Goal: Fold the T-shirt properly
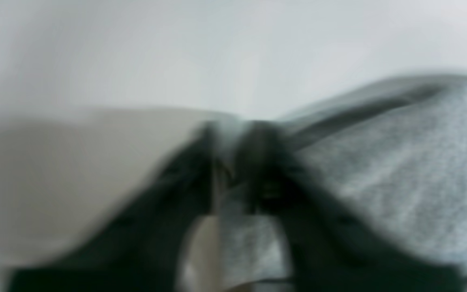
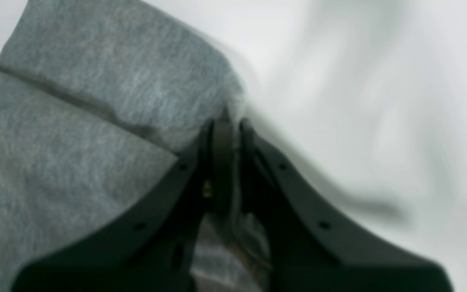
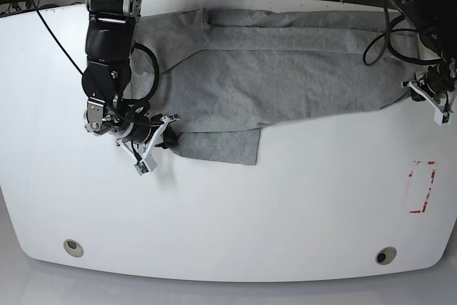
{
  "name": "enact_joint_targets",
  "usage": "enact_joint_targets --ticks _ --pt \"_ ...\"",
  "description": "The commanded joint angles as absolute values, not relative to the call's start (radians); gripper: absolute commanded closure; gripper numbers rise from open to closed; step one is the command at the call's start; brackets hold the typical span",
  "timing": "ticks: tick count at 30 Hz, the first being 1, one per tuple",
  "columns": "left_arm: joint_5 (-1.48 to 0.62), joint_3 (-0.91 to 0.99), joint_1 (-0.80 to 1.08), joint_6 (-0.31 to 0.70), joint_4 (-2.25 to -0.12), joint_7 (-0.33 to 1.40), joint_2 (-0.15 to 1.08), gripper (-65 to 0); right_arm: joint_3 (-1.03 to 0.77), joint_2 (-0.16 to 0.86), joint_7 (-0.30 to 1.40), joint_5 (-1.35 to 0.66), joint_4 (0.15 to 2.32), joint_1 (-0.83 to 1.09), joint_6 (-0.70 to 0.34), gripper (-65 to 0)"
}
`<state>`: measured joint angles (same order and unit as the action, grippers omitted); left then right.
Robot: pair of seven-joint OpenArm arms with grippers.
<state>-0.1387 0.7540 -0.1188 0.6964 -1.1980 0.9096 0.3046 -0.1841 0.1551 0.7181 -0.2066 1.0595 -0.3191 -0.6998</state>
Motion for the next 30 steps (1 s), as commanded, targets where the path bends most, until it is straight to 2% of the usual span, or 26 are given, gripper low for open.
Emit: enact_joint_targets --ticks 1,6,15,30 --pt "-0.133 0.751 -0.127 0.698 -1.202 0.924 0.314 0.0 -0.185 0.163 0.765 -0.17 1.066 -0.326 -0.698 -1.0" --pt "-0.134 0.754 -0.13 0.698 -1.224 0.924 0.314 0.0 -0.185 0.163 0.768 -0.17 1.066 -0.326 -0.698 -1.0" --pt "-0.134 0.75 -0.131 0.698 -1.412 0.926 0.312 0.0 -0.183 0.182 0.769 -0.177 1.069 -0.335 -0.698 -1.0" --pt "-0.136 0.717 -0.213 0.698 -1.446 0.924 0.314 0.0 -0.179 0.203 0.835 -0.168 1.316 -0.335 -0.698 -1.1"
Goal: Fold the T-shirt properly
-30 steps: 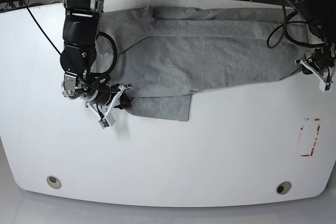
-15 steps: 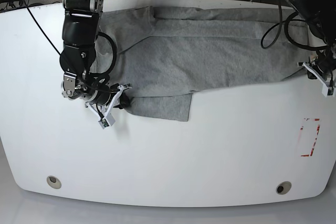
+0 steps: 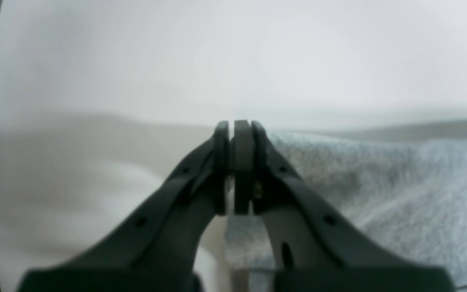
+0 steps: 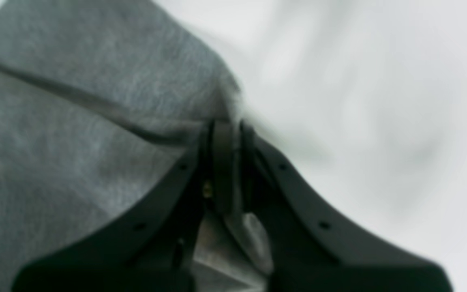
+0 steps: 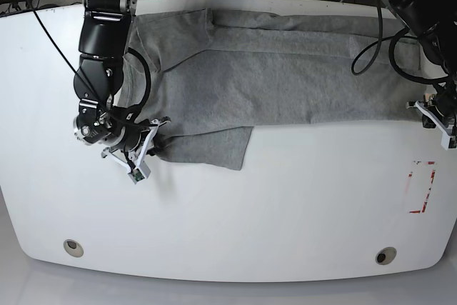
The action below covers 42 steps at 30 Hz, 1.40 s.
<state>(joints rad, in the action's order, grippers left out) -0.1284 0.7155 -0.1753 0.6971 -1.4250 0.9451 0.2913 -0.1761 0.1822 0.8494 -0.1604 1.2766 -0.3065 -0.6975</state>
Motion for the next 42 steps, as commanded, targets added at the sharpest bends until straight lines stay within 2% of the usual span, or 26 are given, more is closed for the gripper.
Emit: enact_joint_targets --ticks 1,16,20,22,25,28,33,39,42 --pt "-0.136 0.717 -0.223 0.698 -1.446 0.924 0.314 0.0 -0.179 0.205 0.835 -0.168 1.326 -0.335 -0.698 -1.1" --pt "-0.133 0.661 -0.331 0.698 -1.443 0.924 0.317 -0.6 -0.179 0.245 0.837 -0.17 1.377 -0.334 -0.698 -1.1" --pt "-0.131 0.611 -0.331 0.698 -1.446 0.924 0.318 -13.9 -0.179 0.243 0.837 -0.17 1.377 -0.331 -0.698 -1.3" --pt "-0.13 0.615 -0.331 0.698 -1.445 0.924 0.315 -23.2 -0.179 0.243 0.837 -0.17 1.377 -0.329 -0.698 -1.3" --pt "-0.128 0.615 -0.331 0.698 -1.437 0.924 0.317 -31.4 -0.179 0.243 0.837 -0.17 1.377 -0.329 -0.698 -1.3" --pt "-0.128 0.624 -0.331 0.698 -1.428 0.924 0.315 -36.5 -0.179 0.243 0.837 -0.17 1.377 -0.326 -0.698 -1.3" --pt "-0.136 0.661 -0.34 0.698 -1.282 0.903 0.32 -39.2 -0.179 0.237 0.837 -0.17 1.377 -0.311 -0.698 -1.3" --pt "-0.128 0.654 -0.372 0.691 -1.118 0.78 0.32 -39.7 -0.179 0.234 0.835 -0.17 1.376 -0.297 -0.698 -1.1" --pt "-0.128 0.631 -0.389 0.645 -1.041 0.733 0.321 -39.6 -0.18 0.234 0.834 -0.17 1.376 -0.291 -0.698 -1.1"
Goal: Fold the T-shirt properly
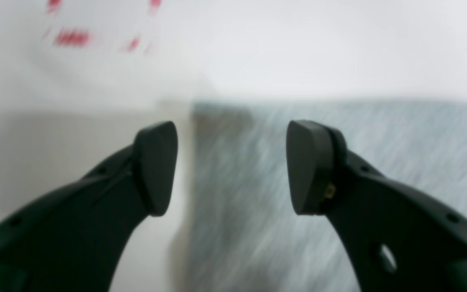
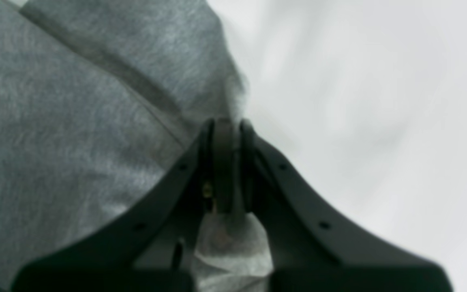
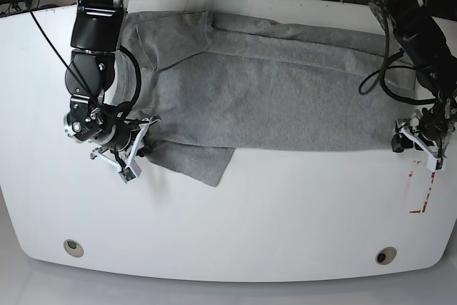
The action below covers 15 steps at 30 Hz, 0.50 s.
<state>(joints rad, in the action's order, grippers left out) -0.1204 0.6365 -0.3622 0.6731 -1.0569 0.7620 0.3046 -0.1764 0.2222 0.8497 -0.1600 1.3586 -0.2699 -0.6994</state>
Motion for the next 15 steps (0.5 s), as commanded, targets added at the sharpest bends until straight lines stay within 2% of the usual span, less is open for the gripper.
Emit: enact_joint_targets --ticks 1,10,15 --pt "-0.128 0.627 -0.394 0.633 -1.032 0.72 0.321 -39.6 -0.18 0.234 0.834 -0.17 1.376 -0.289 -0.698 -1.1" --pt "-0.128 0.607 -0.406 0.536 -0.921 0.593 0.351 -39.6 -0.18 0.236 0.834 -0.17 1.376 -0.285 -0.698 -1.0" --pt "-0.127 0.607 -0.4 0.521 -0.911 0.556 0.383 -39.6 -0.183 0.237 0.835 -0.17 1.376 -0.285 -0.698 -1.0"
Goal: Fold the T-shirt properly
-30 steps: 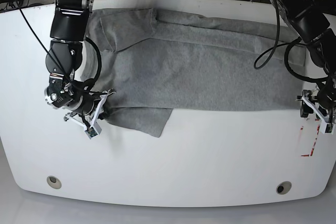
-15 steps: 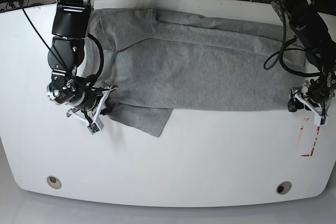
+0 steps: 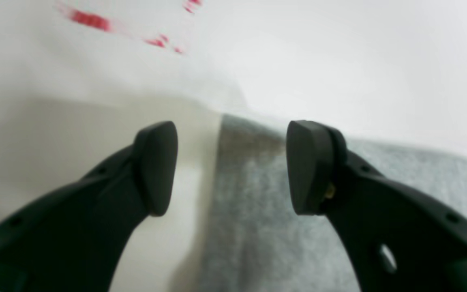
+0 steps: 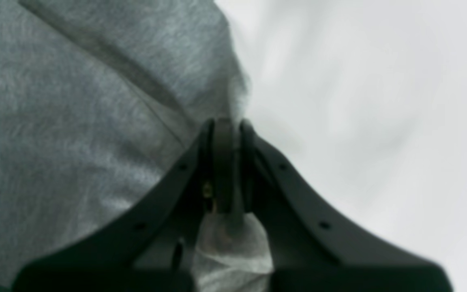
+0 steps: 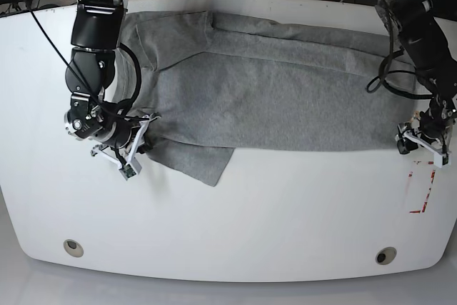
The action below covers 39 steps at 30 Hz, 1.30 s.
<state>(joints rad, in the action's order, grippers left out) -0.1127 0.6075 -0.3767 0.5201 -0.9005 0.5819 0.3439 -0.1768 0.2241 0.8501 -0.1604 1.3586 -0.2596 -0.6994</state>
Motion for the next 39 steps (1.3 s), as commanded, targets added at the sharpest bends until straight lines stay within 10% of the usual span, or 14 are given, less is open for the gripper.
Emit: enact_joint_targets --ticks 1,15,22,39 --pt "-0.127 0.607 -0.4 0.519 -0.909 0.555 0.386 -39.6 -0.183 0.239 0.835 -0.17 1.376 -0.283 -0.698 -1.0" --pt "-0.137 0.501 -0.407 0.527 -0.797 0.553 0.361 -38.9 -0.182 0.236 0.835 -0.17 1.376 -0.283 -0.698 -1.0" --pt "-0.136 0.498 -0.406 0.527 -0.8 0.553 0.344 0.0 -0.183 0.242 0.835 -0.168 1.376 -0.288 -0.698 -1.0" --pt "-0.137 0.59 -0.421 0.641 -1.049 0.68 0.34 0.0 -0.185 0.243 0.839 -0.17 1.504 -0.286 -0.698 0.0"
